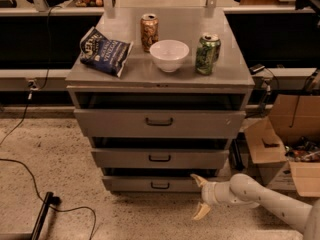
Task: Open bottom drawer
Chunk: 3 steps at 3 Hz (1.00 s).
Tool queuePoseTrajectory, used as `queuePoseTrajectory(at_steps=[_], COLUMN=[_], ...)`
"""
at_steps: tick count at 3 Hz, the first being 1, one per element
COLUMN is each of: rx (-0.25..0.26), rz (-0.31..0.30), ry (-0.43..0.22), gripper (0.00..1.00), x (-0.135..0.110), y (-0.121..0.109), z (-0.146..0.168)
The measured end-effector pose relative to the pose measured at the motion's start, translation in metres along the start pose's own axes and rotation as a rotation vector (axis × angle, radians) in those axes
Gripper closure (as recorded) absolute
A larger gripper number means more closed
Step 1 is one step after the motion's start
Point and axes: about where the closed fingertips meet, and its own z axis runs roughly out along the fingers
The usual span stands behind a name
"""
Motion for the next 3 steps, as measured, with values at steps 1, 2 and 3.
queuePoseTrajectory(at_steps=[1,2,3], rx=[-0.093,-0.113,-0.087], rz=[-0.055,-0.073,-0.101], ry=[0.005,0.003,0.03], gripper=[0.0,0.0,0.0], x=[0.02,0.038,0.052], y=[0.002,0.001,-0.01], z=[0.035,0.054,0.064])
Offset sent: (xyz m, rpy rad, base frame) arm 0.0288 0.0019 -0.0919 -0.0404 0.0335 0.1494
